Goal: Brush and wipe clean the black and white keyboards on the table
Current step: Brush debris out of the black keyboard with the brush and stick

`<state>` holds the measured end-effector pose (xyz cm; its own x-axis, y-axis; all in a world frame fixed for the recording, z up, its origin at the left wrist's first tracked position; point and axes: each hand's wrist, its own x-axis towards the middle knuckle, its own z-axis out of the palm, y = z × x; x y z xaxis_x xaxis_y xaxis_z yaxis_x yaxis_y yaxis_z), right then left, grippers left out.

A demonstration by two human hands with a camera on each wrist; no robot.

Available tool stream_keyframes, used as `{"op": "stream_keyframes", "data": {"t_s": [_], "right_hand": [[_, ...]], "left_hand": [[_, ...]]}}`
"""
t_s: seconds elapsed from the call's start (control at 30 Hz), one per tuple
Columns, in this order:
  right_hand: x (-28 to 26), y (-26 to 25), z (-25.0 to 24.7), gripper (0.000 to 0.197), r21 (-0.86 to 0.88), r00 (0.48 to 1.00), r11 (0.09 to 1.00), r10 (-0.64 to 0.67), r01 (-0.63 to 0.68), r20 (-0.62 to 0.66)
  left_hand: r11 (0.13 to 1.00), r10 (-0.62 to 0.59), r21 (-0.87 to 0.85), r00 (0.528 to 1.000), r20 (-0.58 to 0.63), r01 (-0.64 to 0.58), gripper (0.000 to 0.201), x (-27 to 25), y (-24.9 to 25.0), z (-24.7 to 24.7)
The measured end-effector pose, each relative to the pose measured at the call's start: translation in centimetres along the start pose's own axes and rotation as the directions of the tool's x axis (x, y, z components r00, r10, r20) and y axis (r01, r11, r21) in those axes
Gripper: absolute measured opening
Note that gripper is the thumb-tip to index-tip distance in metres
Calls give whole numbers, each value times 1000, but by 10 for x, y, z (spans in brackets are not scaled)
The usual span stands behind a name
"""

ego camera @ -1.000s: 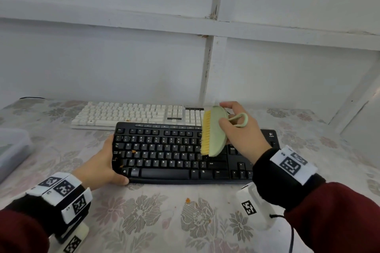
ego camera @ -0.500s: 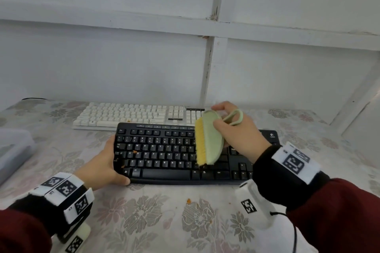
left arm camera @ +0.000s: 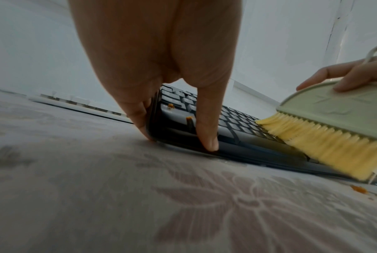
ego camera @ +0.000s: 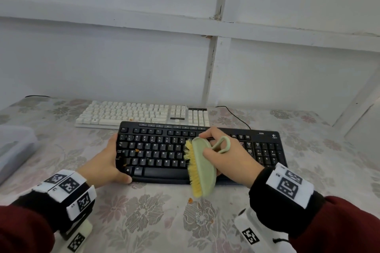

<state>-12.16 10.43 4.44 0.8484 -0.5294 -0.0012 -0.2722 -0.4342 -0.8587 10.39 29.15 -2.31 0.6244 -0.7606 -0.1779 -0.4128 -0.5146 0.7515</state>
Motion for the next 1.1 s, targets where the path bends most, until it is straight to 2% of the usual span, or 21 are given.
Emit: {"op": "stream_keyframes", "data": {"t_s": [0.17,0.27,0.37,0.5,0.67,0.73,0.8,0.9,0.97,1.1], "right_hand": [[17,-15,-24,24,168,984,985,-17,48,-179],[26,-18,-23,27,87,973,994,-47,68,-224],[23,-14,-12,26,-39,984,998,-63,57,-164],[8,-6,1,24,-115,998,992,-57,52,-39],[-3,-5,-4,24,-13,997,1000,-1,2,81],[1,-10,-12,26,65,1000,998,2,-3,14],[9,-14,-20,26,113,994,993,-5,18,-110],[19,-13,-22,26,108,966,993,-20,49,-257],[17,-9,-15,27,68,973,997,-19,35,-230],[1,-1,-1,26,-63,999,998,-13,10,-38]], "left_hand": [[1000,2,-12,1000,0,-2,118,-1,0,0],[1000,1,-15,1000,1,-1,117,0,0,0],[1000,8,-12,1000,-1,-8,116,1,-2,-1],[1000,-3,-6,1000,2,3,118,1,-3,-1],[1000,-1,-14,1000,6,1,120,1,-1,-1],[1000,1,-13,1000,8,-1,119,0,0,-1],[1000,0,-17,1000,7,0,118,-1,1,0],[1000,6,-18,1000,0,-6,119,-1,2,0],[1000,8,-19,1000,-6,-8,119,-1,1,0],[1000,12,-14,1000,0,-12,118,-1,0,0]]}}
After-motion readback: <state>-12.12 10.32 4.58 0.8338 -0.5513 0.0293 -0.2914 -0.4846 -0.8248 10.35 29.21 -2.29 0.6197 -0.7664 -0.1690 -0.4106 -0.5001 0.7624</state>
